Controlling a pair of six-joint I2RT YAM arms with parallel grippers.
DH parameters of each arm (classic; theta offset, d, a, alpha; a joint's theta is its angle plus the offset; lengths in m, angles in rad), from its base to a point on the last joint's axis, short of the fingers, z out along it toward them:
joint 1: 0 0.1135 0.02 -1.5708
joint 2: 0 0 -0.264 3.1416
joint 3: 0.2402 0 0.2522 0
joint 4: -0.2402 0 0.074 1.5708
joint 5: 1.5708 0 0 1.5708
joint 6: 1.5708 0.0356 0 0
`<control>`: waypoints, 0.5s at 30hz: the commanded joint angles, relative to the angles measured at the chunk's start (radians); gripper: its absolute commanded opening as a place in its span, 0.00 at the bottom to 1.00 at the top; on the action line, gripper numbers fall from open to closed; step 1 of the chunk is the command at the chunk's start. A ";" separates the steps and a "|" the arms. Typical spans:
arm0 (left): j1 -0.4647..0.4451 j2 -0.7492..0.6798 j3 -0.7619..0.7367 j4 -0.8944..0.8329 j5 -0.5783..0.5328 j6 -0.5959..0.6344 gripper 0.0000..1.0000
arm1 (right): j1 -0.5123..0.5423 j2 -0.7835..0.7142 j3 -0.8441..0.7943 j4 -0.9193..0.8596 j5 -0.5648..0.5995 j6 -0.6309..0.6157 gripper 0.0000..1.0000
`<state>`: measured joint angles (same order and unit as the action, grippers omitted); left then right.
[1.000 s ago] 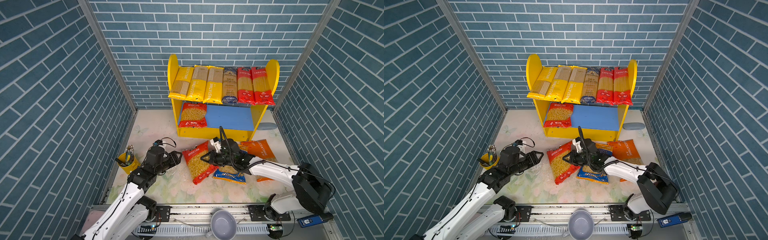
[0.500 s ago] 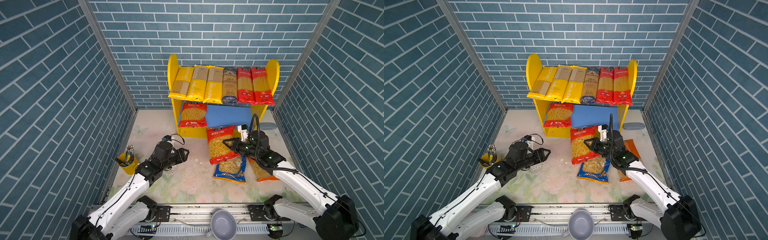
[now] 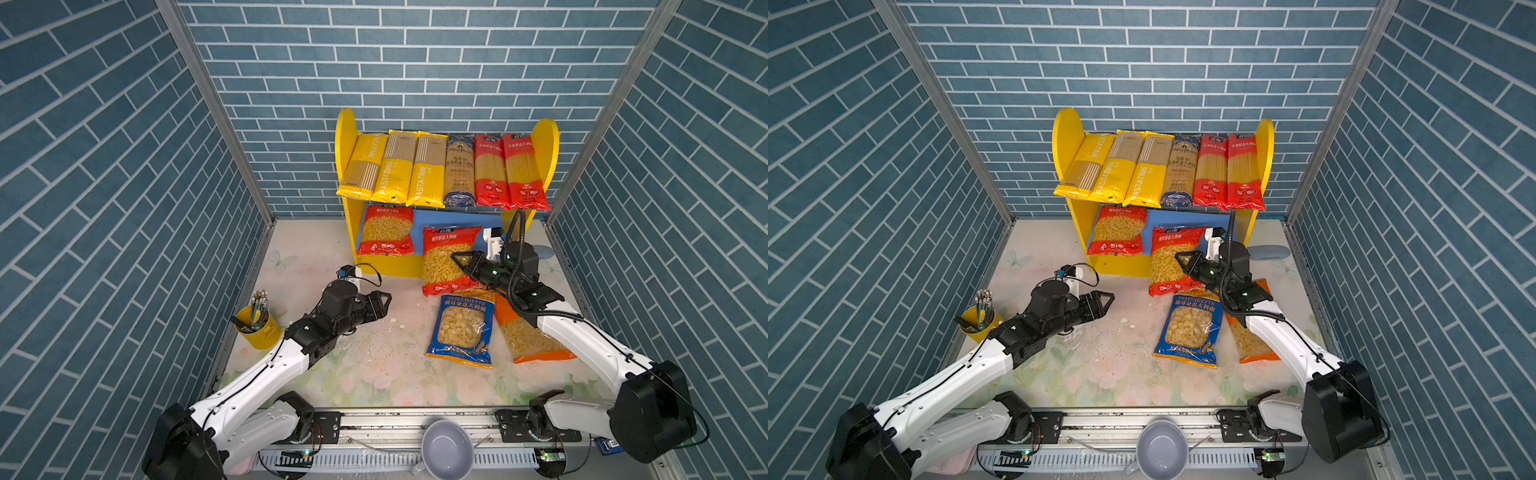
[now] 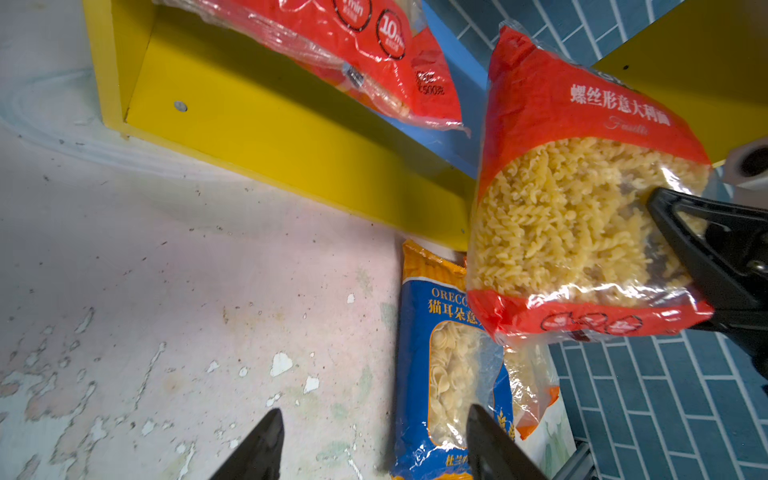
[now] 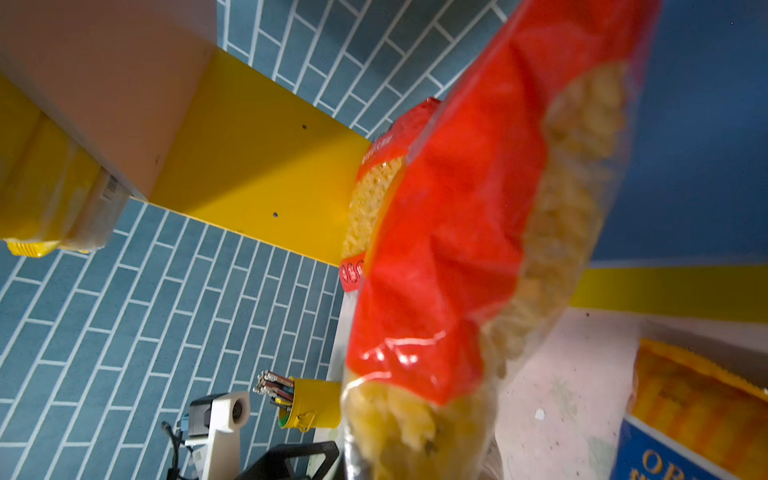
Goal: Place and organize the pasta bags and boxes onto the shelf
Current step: 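Push the fusilli bag into the shelf with the right gripper while the left draws back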
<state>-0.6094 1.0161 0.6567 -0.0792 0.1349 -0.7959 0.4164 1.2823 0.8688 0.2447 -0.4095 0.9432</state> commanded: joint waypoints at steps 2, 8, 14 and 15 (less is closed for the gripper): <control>-0.006 0.057 -0.001 0.047 -0.055 0.020 0.79 | -0.024 0.076 0.082 0.315 0.006 0.052 0.05; -0.006 0.136 0.030 0.181 -0.065 0.039 0.85 | -0.034 0.176 0.107 0.285 0.056 0.092 0.04; -0.013 0.227 0.038 0.279 -0.012 0.014 0.87 | -0.034 0.200 0.134 0.158 0.125 0.094 0.04; -0.018 0.243 0.038 0.299 -0.004 0.019 0.87 | -0.034 0.212 0.145 0.147 0.131 0.113 0.03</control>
<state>-0.6151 1.2316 0.6704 0.1345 0.1036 -0.7818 0.3882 1.4765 0.9146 0.3401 -0.3538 1.0218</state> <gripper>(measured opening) 0.869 0.142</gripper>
